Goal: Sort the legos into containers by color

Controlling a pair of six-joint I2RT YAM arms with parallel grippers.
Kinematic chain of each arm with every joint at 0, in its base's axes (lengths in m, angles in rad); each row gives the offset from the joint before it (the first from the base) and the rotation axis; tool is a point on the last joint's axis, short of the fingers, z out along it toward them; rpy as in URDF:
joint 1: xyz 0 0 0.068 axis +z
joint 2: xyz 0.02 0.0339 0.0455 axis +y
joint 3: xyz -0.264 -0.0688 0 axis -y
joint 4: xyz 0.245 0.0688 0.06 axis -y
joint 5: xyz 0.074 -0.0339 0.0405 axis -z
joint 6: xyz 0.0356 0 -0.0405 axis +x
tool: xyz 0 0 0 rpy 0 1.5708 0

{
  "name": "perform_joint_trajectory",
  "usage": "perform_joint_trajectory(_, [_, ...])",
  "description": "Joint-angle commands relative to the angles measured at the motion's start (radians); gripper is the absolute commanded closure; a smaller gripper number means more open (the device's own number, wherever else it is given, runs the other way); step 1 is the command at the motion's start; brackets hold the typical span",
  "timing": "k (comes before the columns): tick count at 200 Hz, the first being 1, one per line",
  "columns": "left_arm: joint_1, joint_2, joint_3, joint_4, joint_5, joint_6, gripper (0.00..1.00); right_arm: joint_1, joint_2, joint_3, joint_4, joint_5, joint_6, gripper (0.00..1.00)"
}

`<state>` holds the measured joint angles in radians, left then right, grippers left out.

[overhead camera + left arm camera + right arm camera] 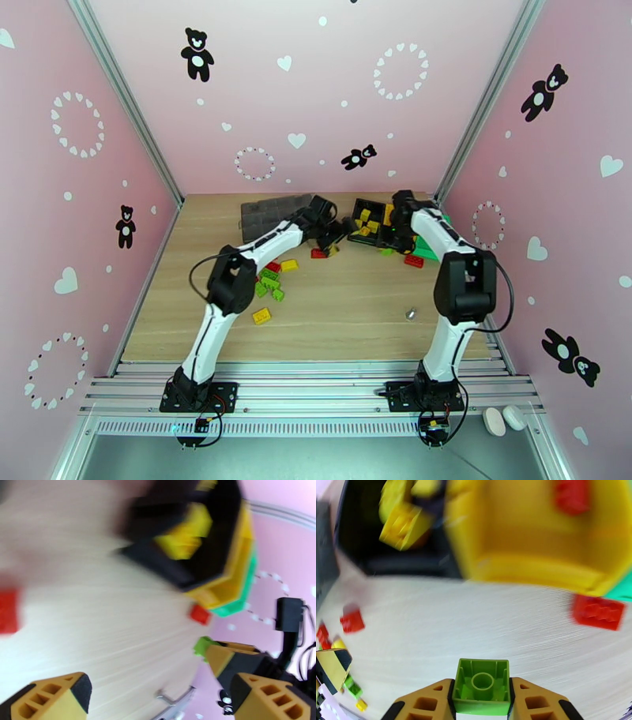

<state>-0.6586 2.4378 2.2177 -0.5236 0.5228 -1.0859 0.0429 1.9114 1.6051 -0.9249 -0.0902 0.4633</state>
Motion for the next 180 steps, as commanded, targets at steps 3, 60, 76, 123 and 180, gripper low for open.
perform_joint_trajectory(3, [-0.03,0.113,0.232,-0.085,0.116,-0.01,0.02,-0.054,-0.046,-0.005,0.039,0.072,0.024,0.7])
perform_joint_trajectory(60, [-0.052,0.201,0.349,-0.039,0.157,-0.083,0.02,-0.211,-0.028,0.046,0.059,0.116,0.043,0.7])
perform_joint_trajectory(76, [-0.054,0.187,0.326,-0.035,0.158,-0.075,0.02,-0.242,-0.017,0.058,0.066,0.112,0.047,0.7])
perform_joint_trajectory(123, [-0.054,0.146,0.274,-0.03,0.152,-0.06,0.02,-0.285,0.063,0.139,0.063,0.104,0.06,0.69])
perform_joint_trajectory(180, [-0.054,0.091,0.251,-0.12,0.105,0.02,0.02,-0.295,0.17,0.274,0.024,0.111,0.055,0.55])
